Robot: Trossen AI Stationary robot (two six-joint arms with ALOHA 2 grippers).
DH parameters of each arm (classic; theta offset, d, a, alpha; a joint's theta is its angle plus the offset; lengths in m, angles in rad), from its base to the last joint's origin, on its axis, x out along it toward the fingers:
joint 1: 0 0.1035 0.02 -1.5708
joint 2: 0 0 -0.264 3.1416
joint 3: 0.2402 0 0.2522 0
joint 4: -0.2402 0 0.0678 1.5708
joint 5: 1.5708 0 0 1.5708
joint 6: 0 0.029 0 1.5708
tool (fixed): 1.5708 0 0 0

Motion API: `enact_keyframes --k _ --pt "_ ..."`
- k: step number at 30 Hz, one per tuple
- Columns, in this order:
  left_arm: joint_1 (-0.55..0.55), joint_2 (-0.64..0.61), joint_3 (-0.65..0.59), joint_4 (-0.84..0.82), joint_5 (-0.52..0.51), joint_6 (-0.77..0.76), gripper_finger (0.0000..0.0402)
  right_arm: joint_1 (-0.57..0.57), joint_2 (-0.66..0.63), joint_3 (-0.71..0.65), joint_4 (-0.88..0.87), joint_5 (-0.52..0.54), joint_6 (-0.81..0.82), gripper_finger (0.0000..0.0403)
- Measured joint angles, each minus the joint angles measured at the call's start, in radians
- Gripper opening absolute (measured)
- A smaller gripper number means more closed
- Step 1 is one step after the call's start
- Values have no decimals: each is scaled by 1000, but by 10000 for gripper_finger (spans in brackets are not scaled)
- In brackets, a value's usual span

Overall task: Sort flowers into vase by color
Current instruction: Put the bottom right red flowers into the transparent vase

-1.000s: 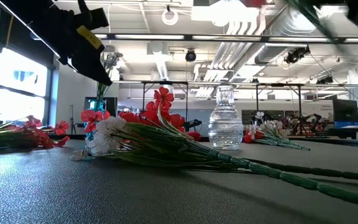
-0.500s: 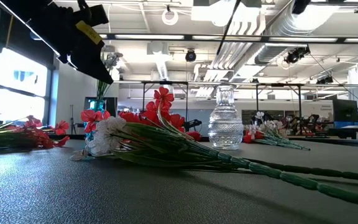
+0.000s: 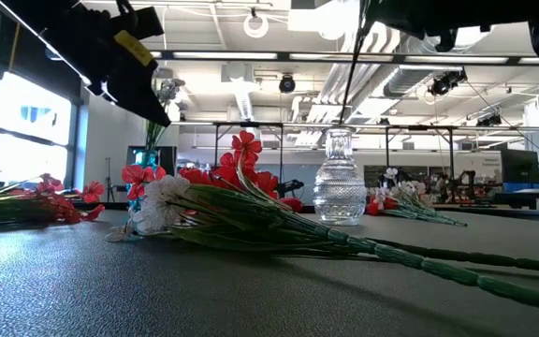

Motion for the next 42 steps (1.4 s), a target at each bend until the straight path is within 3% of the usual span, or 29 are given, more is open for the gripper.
enact_keyframes --k 4,8,22,27,36,42 --pt "0 0 0 28 0 15 103 -12 -13 0 -141 -71 158 0" --pt "0 0 0 62 1 53 103 -30 -13 0 -253 -73 254 0" --pt "0 0 0 101 1 105 103 -75 -13 0 -347 -70 339 23" --pt "0 0 0 101 1 105 103 -75 -13 0 -347 -70 353 69" --pt "0 0 0 101 1 105 103 -74 -27 1 -394 -88 372 191" --pt "0 0 0 100 1 105 103 -74 -125 77 -795 -106 526 241"
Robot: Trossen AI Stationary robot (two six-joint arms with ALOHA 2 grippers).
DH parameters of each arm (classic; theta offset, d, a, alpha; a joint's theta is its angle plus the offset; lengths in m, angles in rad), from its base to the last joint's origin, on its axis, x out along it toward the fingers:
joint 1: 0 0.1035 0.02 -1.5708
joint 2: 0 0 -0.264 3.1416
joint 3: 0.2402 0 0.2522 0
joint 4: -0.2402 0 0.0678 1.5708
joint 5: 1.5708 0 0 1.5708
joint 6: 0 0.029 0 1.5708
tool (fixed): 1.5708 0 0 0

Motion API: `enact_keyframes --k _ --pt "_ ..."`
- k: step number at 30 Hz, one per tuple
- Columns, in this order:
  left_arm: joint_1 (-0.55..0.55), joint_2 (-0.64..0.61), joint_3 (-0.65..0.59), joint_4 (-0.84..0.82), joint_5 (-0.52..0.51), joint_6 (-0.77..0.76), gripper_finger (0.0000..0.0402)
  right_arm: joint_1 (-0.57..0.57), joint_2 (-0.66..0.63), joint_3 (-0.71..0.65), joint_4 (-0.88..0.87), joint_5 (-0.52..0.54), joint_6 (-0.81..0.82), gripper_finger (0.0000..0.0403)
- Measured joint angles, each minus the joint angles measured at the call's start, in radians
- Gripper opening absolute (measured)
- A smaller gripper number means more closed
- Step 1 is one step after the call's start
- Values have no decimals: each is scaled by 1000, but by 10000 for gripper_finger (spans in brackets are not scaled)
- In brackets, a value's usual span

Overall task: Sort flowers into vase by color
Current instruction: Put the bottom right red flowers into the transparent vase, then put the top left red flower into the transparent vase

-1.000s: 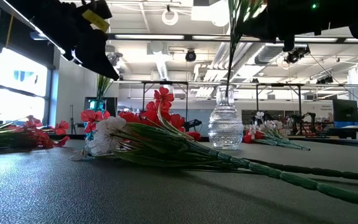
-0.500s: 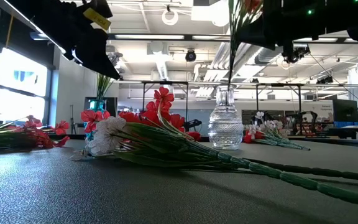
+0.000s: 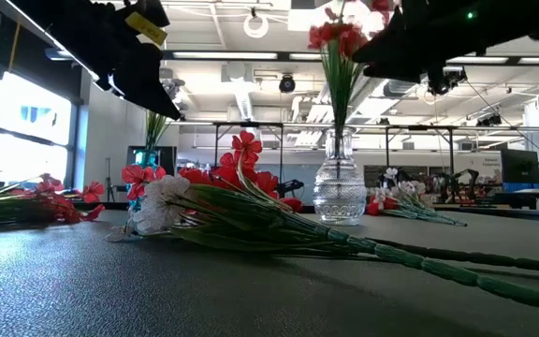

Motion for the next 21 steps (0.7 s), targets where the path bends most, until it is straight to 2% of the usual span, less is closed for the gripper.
enact_keyframes --k 7,13,16,21 --pt "0 0 0 0 0 0 103 0 -91 180 -624 -104 221 252" --pt "0 0 0 -1 0 0 103 2 -106 340 -1102 -342 439 252" --pt "0 0 0 -1 0 -5 103 21 -106 356 -1191 -416 527 252" --pt "14 0 0 0 0 -57 103 90 -106 268 -1156 -444 626 252"
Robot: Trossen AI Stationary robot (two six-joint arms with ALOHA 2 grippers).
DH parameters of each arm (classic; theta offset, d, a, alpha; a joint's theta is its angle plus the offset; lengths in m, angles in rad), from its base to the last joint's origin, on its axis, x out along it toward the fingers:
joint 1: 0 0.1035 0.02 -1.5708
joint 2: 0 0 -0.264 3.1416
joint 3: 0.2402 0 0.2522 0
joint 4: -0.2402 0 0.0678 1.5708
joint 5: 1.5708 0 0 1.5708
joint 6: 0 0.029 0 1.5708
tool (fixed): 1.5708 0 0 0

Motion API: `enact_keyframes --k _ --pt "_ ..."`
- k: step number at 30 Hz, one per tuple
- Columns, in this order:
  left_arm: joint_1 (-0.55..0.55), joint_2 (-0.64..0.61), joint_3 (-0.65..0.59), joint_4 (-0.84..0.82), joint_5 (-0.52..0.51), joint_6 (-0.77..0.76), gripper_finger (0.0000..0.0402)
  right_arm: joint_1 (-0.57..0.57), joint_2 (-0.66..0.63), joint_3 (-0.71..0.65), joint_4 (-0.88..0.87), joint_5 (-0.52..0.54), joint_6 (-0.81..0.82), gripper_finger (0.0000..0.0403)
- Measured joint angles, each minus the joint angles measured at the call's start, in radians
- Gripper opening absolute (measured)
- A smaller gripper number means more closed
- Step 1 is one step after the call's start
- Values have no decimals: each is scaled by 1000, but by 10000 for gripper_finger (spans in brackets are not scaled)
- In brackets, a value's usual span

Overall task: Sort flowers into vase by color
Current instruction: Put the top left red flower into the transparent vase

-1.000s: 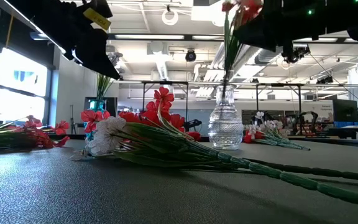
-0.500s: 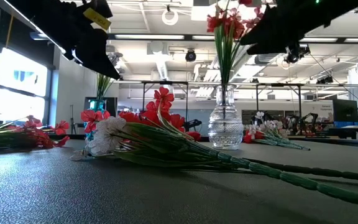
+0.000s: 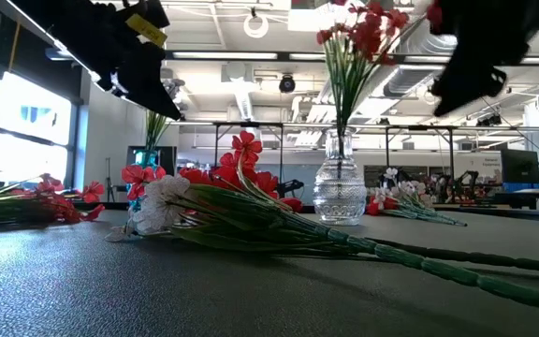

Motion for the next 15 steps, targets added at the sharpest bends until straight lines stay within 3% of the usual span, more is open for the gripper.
enact_keyframes --k 3,6,15 --pt "33 0 0 2 49 -36 103 52 1 -90 106 -7 76 252" --pt "103 0 0 20 157 24 103 95 14 -185 281 -2 117 252" --pt "349 80 0 250 472 407 103 145 187 -381 993 231 -24 252"
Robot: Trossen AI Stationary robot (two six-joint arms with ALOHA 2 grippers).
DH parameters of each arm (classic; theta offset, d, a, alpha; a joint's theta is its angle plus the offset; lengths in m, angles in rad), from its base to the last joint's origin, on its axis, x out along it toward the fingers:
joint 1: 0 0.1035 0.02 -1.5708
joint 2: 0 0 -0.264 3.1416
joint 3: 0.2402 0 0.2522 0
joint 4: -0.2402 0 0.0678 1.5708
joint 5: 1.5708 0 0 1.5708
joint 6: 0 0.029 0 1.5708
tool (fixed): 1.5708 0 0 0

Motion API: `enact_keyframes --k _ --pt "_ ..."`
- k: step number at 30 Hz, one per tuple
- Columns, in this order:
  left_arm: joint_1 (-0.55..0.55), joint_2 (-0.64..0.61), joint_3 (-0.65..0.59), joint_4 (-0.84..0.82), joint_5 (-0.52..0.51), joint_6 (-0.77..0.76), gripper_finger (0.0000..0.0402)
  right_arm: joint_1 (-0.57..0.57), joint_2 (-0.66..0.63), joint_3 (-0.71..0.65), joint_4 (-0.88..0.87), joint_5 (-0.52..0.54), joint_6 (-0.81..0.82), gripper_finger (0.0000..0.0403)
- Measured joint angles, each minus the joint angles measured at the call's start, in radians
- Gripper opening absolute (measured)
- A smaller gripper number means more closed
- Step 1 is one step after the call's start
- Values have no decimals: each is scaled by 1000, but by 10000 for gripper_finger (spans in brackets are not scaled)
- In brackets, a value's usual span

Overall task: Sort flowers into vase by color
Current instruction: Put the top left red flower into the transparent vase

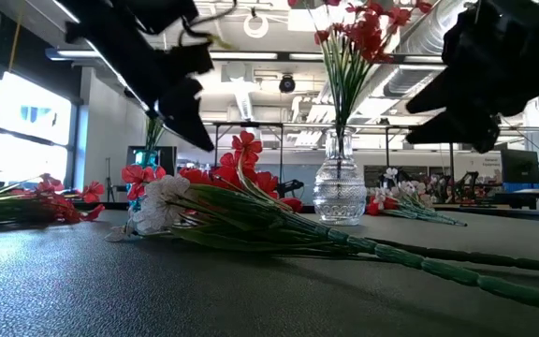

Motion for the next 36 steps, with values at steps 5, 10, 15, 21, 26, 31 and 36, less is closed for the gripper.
enact_keyframes --k 5,10,15,21,26,31,36 --pt "145 109 53 30 110 71 104 -15 123 -2 169 30 -84 252" --pt "245 256 155 32 253 167 116 -32 189 -2 229 24 -94 252" --pt "306 384 254 31 311 259 133 -39 215 -2 254 27 -96 252" --pt "355 480 349 34 308 370 138 -39 215 -2 254 27 -96 252" --pt "390 552 383 98 381 423 138 -39 215 -2 254 34 -113 252" --pt "407 598 390 160 342 466 138 -39 215 -2 254 36 -115 252" --pt "409 601 390 173 328 494 133 -39 215 -2 255 37 -115 252"
